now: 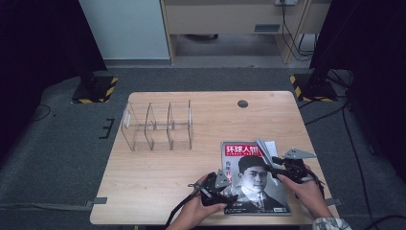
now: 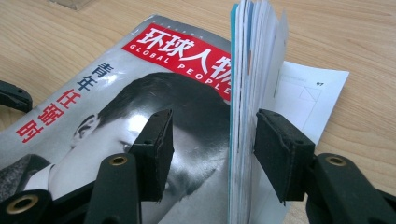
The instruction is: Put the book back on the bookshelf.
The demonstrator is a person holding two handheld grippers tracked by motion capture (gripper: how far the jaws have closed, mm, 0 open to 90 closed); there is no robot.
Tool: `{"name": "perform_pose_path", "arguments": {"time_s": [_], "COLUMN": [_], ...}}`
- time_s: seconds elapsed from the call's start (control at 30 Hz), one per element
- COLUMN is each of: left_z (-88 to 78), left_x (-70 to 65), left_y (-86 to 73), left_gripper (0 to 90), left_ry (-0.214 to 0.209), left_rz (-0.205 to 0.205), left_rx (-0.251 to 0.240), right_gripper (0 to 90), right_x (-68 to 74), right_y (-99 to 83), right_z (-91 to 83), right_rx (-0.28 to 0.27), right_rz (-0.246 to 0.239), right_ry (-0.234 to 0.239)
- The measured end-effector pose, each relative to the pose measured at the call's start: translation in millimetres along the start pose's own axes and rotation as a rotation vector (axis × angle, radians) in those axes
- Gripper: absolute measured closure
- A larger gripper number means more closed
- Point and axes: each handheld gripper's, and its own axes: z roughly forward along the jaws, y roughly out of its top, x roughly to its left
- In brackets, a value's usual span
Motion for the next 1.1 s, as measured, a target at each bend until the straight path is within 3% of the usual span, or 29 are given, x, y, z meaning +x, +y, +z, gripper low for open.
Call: {"name": "perform_pose_path", "arguments": {"time_s": [0.37, 0.6, 0.7, 0.77, 0.9, 1.1], "left_z": [0.0, 0.0, 0.0, 0.0, 0.0, -0.2], "left_x": [0.0, -0.1, 0.0, 0.1, 0.0, 0.2], "left_y": [0.5, 0.6, 0.7, 0.8, 0.7, 1.0], "left_gripper": [21.0, 21.0, 21.0, 21.0, 21.1, 21.4], "left_ry": [0.0, 0.0, 0.0, 0.001, 0.001, 0.001], "left_rz": [-0.001, -0.001, -0.001, 0.0, -0.001, 0.0], "left_rx": [0.003, 0.004, 0.005, 0.005, 0.004, 0.008], "right_gripper": [46.2, 44.2, 47.4, 46.2, 42.4, 37.6], "right_x": [-1.6, -2.3, -0.6, 2.7, 5.8, 1.8], "right_y": [-2.2, -4.9, -2.6, -1.0, -0.2, -1.0], "right_z": [2.8, 8.3, 7.3, 5.9, 7.3, 12.8], "right_rx": [0.019, 0.052, 0.057, 0.047, 0.057, 0.076], "right_rz": [-0.032, -0.016, -0.057, -0.067, -0.103, -0.068], "right_ry": [-0.033, -0.04, -0.06, -0.045, -0.065, -0.082]}}
